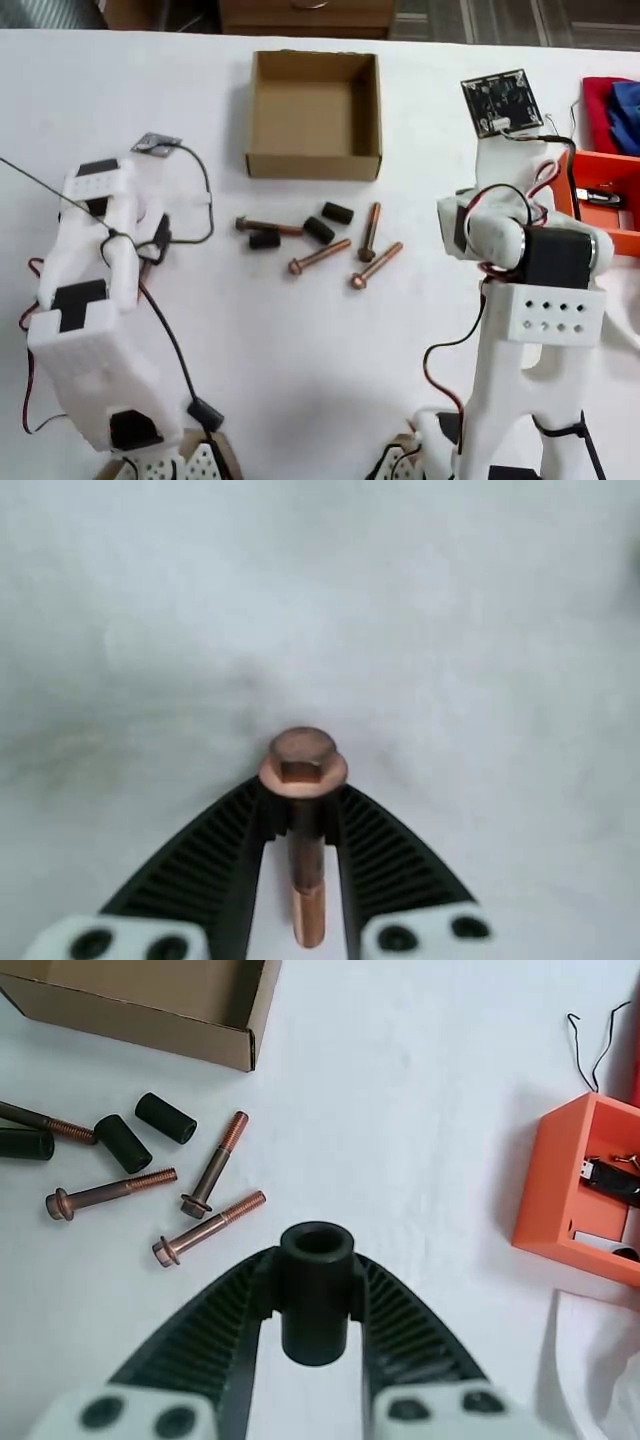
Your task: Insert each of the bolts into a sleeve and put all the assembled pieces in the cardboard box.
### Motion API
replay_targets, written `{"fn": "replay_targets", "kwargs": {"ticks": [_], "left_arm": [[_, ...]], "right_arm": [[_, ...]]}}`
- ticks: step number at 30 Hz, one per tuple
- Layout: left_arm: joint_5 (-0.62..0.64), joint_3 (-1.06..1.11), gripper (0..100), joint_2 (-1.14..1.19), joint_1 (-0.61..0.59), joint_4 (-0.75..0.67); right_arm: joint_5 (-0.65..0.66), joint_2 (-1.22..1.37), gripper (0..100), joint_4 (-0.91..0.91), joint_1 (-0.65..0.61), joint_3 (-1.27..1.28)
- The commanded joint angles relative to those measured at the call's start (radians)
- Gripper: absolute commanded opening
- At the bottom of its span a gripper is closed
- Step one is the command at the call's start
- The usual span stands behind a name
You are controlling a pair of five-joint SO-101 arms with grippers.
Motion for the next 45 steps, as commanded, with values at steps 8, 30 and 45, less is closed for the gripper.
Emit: {"fn": "replay_targets", "kwargs": {"ticks": [8,30,45], "left_arm": [[0.052,-0.608,3,-0.144,0.014,0.439],[0.560,-0.921,3,-0.555,0.559,0.488],[0.560,-0.920,3,-0.552,0.654,0.479]], "right_arm": [[-0.006,-0.196,2.2,-0.044,-0.082,0.023],[-0.224,-0.688,2.2,-1.082,-0.291,0.980],[-0.232,-0.789,2.2,-1.138,-0.292,1.071]]}}
